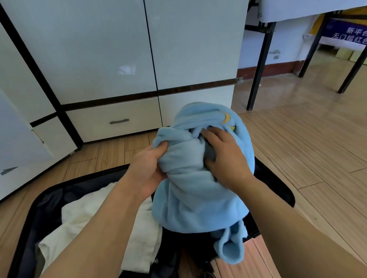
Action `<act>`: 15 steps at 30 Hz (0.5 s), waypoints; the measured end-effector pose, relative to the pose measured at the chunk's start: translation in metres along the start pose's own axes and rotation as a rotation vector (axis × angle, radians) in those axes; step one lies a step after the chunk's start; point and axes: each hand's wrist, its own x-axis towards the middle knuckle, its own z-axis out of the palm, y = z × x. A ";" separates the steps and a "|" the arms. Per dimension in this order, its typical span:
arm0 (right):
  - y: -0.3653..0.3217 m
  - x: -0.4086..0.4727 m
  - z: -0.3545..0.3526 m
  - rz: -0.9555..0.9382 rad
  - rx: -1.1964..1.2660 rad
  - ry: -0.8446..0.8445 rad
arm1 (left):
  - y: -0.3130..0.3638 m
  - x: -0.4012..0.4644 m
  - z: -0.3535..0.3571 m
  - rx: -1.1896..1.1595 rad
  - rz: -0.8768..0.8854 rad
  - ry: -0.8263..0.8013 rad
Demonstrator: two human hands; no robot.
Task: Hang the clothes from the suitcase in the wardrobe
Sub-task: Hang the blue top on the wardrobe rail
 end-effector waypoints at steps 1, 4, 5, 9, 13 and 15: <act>0.001 -0.002 0.001 0.038 -0.055 -0.033 | 0.000 0.000 -0.001 0.042 -0.013 -0.042; 0.007 -0.015 0.006 0.222 -0.180 -0.180 | -0.002 -0.001 -0.022 0.285 -0.157 -0.162; 0.008 -0.019 0.007 0.288 -0.210 -0.229 | -0.005 -0.002 -0.031 0.500 -0.225 -0.202; 0.011 -0.023 0.007 0.337 -0.227 -0.329 | -0.009 -0.008 -0.034 1.247 -0.407 -0.206; -0.002 -0.013 -0.002 0.337 0.256 -0.260 | -0.011 -0.004 -0.022 1.120 -0.221 -0.035; -0.009 -0.010 -0.006 0.392 0.576 -0.234 | -0.014 -0.002 -0.014 0.972 -0.101 0.066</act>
